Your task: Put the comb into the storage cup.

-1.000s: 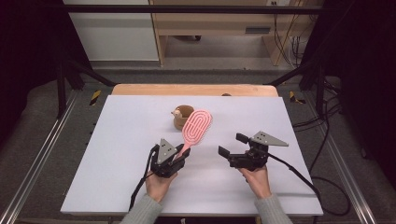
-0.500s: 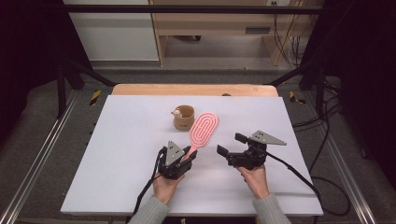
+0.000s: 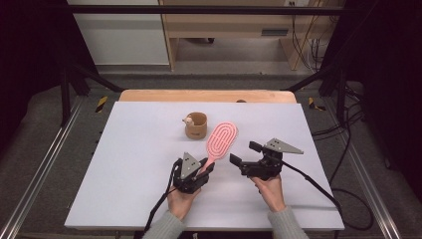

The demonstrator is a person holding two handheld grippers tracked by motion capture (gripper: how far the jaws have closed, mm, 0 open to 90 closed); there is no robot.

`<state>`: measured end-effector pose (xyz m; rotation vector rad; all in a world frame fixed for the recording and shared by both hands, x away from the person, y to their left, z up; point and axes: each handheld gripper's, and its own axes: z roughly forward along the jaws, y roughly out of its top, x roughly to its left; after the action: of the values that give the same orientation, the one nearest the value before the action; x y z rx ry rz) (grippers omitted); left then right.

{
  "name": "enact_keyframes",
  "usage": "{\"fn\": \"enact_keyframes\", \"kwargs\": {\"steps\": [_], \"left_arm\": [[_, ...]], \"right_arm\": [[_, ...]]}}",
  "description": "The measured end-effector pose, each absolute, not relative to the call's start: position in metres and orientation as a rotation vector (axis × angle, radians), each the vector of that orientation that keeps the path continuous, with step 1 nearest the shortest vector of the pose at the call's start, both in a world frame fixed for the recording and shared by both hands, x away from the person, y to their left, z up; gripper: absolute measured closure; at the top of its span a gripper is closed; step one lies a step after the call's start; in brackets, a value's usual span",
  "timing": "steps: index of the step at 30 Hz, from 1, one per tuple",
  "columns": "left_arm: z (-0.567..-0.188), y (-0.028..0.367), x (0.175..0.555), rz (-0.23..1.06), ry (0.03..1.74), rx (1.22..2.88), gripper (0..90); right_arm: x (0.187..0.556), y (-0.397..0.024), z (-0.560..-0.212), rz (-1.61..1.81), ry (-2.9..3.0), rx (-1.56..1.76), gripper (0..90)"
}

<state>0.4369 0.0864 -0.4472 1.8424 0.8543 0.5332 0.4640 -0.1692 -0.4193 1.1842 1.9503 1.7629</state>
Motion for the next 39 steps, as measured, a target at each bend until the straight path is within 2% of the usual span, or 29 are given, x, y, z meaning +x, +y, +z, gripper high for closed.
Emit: {"fn": "enact_keyframes", "kwargs": {"steps": [15,25,34,39], "left_arm": [[-0.45,0.072,0.429,0.535,0.832,1.854,69.1],[-0.45,0.065,0.424,0.532,0.811,1.858,69.1],[-0.449,0.061,0.42,0.526,0.792,1.857,69.1],[-0.449,0.059,0.418,0.529,0.782,1.858,69.1]], "right_arm": [[0.468,-0.165,-0.421,1.749,1.963,1.234,1.6],[0.47,-0.164,-0.422,1.755,1.969,1.264,6.6],[0.471,-0.164,-0.423,1.752,2.008,1.271,18.5],[0.471,-0.165,-0.423,1.762,2.027,1.263,28.3]]}}
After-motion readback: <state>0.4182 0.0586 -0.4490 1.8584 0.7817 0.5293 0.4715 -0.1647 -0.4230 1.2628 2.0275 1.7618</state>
